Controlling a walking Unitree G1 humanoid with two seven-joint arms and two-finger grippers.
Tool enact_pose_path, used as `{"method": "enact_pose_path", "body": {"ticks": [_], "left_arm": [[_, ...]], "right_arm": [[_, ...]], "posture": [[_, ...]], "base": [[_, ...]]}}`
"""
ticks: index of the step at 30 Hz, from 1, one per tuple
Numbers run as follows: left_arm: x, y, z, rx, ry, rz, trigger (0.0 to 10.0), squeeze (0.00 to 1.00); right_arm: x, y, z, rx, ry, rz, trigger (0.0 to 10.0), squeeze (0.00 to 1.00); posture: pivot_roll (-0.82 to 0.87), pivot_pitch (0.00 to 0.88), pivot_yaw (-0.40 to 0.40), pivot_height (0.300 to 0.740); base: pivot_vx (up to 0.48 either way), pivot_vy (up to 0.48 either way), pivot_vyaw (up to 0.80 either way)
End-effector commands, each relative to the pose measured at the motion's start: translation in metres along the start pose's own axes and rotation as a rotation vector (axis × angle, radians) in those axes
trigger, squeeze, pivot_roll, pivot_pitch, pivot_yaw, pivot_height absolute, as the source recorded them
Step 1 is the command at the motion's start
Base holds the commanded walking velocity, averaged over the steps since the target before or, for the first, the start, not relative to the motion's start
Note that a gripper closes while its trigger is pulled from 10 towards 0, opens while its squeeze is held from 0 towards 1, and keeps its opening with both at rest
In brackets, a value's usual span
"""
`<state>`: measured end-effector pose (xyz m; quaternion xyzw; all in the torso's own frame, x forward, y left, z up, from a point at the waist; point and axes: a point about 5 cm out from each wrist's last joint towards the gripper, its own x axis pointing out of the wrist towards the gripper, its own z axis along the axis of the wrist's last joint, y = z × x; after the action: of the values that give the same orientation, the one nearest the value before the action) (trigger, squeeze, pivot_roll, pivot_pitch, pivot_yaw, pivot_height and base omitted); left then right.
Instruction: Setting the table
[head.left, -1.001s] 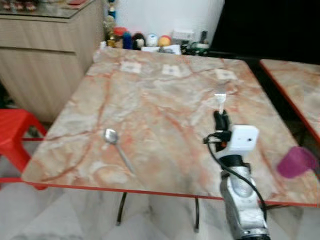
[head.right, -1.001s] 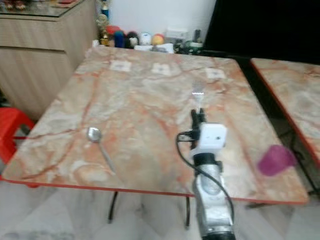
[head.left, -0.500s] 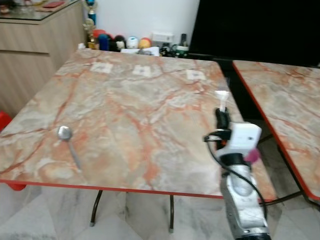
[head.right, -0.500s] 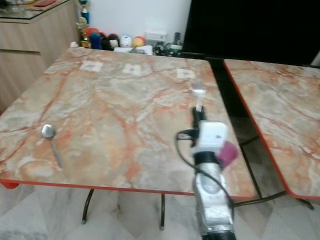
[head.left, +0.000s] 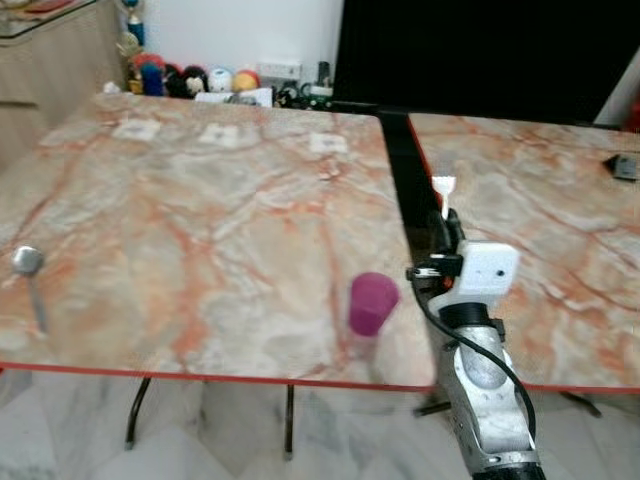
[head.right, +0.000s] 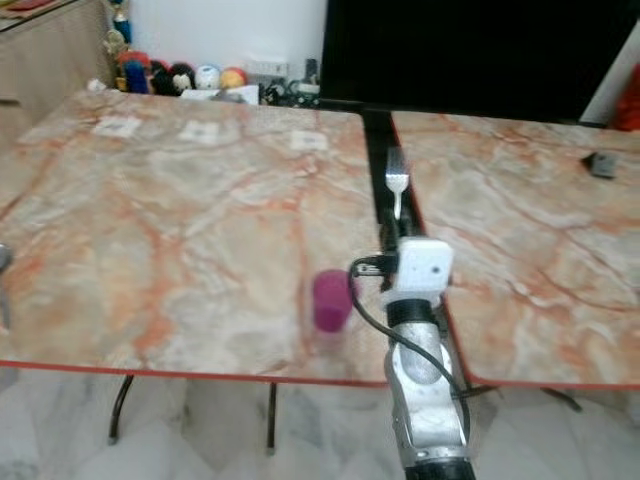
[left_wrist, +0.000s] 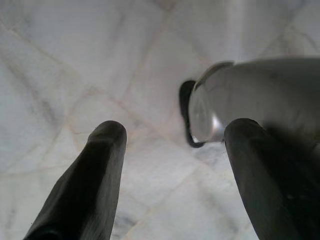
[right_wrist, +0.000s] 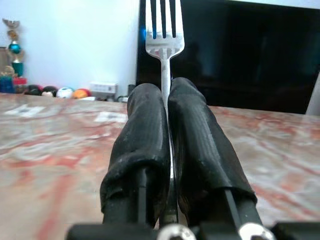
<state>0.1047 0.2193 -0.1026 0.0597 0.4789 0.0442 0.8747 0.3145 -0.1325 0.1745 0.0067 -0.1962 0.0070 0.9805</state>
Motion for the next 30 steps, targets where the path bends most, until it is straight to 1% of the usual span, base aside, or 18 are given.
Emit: {"method": "enact_pose_path", "body": {"ticks": [1, 9, 18, 30], "left_arm": [[-0.002, -0.006, -0.008, 0.013, 0.035, -0.022, 10.0, 0.00], [-0.002, -0.006, -0.008, 0.007, 0.035, -0.020, 10.0, 0.00], [-0.002, -0.006, -0.008, 0.011, 0.036, -0.022, 10.0, 0.00], [-0.002, -0.005, -0.008, 0.012, 0.037, -0.022, 10.0, 0.00]], "right_arm": [[0.000, -0.009, 0.001, -0.013, 0.000, -0.031, 10.0, 0.00], [0.000, -0.005, -0.001, -0.009, 0.007, -0.030, 10.0, 0.00], [0.000, -0.013, 0.000, -0.031, 0.011, -0.052, 10.0, 0.00], [0.001, -0.019, -0.001, -0.046, 0.016, -0.079, 10.0, 0.00]], "posture": [[0.03, 0.103, -0.045, 0.740], [0.03, 0.113, -0.044, 0.740], [0.02, 0.116, -0.040, 0.740], [0.01, 0.125, -0.037, 0.740]], "base": [[0.000, -0.472, 0.00], [0.000, -0.471, 0.00], [0.000, -0.470, 0.00], [0.000, -0.470, 0.00]]}}
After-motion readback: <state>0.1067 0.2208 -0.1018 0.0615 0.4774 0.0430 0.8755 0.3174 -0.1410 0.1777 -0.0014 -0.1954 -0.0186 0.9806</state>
